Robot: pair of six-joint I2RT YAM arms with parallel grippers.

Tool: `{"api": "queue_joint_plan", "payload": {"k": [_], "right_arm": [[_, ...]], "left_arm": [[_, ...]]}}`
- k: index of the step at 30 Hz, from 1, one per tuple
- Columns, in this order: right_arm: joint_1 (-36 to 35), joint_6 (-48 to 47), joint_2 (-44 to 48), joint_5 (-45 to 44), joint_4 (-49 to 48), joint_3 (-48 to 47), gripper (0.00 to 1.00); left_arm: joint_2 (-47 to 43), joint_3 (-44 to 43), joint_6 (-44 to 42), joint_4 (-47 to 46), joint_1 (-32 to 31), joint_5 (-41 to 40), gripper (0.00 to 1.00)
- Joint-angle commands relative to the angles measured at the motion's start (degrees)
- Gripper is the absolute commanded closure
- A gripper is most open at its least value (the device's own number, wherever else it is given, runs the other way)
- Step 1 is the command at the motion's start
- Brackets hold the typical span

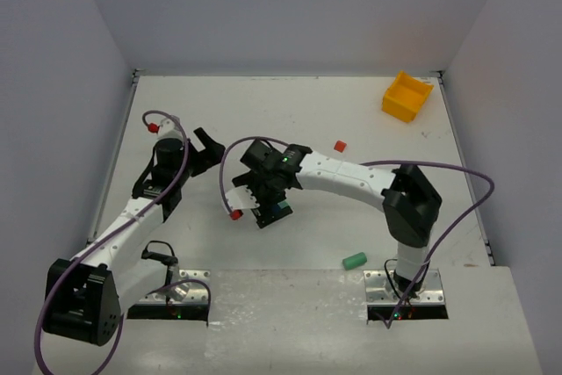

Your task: Build the wood block tower

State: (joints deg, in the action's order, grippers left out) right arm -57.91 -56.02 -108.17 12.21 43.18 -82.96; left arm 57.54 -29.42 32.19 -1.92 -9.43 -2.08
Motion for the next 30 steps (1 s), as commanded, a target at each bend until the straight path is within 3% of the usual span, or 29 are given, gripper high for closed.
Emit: {"api": "queue_joint_plan", "payload": {"k": [1,10,15,23,30], "right_arm": [[-0.45,6.51,10.83,-0.48,-7.71,4.89,0.01],[1.25,29.87,27.53,-14.07,-31.45,27.69,0.01],[5.87,41.43,31.52,-14.10,-37.47,39.77,0.01],[8.85,46.28,26.64,-13.11,-45.84,45.32,0.01],[12.42,48.55,21.83,-10.26,-48.67,44.27,0.02]], "left_arm": [[-2.15,-6.31,2.38,-2.58,-0.59,-2.91,0.00],[-1.46,-8.64,2.69,-5.38,-0.50,-4.08,0.00],[0.12,-7.21,2.17,-6.60,-0.50,-2.85,0.00],[2.63,-4.67,1.37,-9.83,-0.50,-1.92,0.00],[4.00,-4.51,1.12,-10.77,-0.50,-1.56,0.00]]}}
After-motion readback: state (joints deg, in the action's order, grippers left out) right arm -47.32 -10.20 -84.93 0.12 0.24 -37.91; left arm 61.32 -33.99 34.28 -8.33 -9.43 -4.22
